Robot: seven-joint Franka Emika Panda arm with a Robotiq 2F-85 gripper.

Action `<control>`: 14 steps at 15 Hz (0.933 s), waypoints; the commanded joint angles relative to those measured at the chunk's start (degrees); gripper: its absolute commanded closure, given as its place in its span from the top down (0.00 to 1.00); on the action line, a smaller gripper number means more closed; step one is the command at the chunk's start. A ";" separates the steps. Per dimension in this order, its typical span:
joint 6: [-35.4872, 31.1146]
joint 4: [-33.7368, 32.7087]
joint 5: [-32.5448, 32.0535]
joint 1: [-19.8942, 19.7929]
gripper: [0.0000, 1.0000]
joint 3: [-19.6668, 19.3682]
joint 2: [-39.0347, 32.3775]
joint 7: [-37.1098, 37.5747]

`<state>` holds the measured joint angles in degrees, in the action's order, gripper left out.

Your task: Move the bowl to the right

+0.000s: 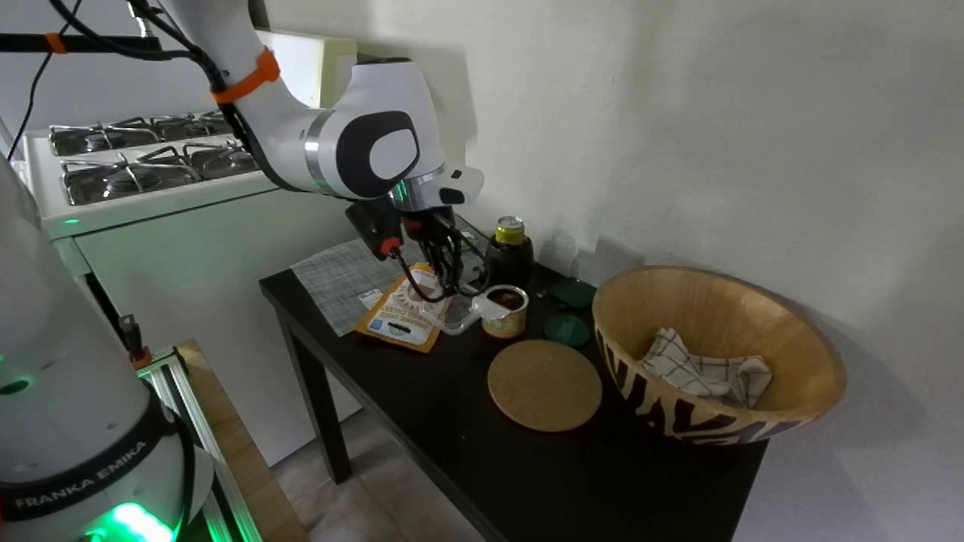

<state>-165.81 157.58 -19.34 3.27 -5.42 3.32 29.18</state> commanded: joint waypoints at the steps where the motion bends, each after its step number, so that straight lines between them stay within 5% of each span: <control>1: 0.46 -0.10 1.29 0.11 0.02 -0.32 -0.43 -1.34; 6: 15.24 -0.43 -3.73 -7.35 0.02 0.64 3.05 -3.21; 14: 7.50 -1.79 -28.53 -17.69 0.02 -1.02 0.83 7.29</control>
<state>-153.53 156.23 -40.51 -12.46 -5.99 5.73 31.67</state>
